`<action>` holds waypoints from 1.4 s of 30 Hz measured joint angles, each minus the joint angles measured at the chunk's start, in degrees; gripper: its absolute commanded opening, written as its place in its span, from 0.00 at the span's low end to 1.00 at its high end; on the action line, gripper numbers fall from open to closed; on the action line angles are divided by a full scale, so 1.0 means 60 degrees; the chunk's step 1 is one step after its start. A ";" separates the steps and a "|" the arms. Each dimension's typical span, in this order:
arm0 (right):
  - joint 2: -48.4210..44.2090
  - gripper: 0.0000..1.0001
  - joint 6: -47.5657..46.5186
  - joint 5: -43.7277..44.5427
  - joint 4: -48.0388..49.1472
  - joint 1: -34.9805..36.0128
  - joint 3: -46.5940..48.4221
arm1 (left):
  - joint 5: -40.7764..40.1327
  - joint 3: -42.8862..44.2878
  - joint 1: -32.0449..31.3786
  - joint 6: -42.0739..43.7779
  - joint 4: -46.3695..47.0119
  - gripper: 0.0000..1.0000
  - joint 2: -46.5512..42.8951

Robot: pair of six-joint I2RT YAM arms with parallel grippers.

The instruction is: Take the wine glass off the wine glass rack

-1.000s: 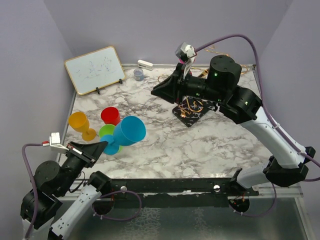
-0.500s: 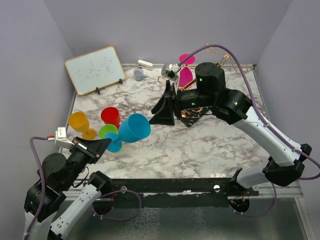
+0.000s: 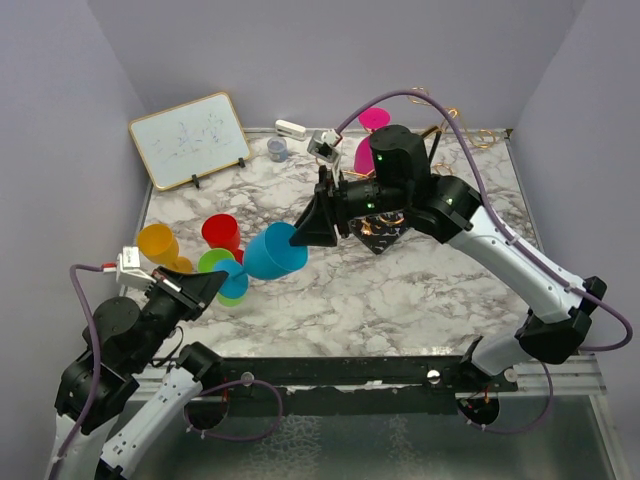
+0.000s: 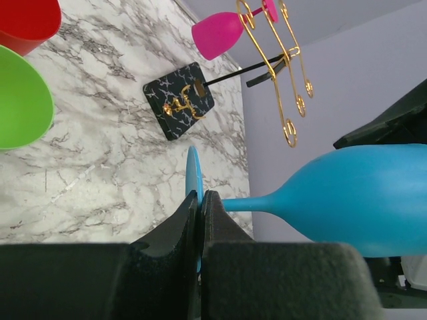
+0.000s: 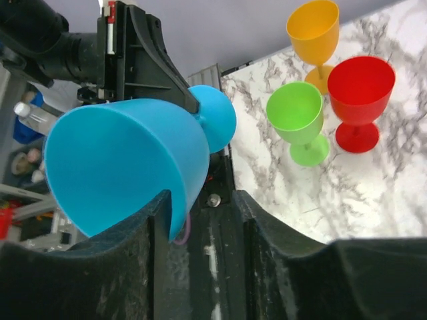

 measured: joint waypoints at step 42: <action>0.2280 0.01 -0.0590 0.6295 -0.1949 0.0849 0.1038 | -0.2794 0.2379 0.0036 0.1140 -0.3585 0.50 0.0874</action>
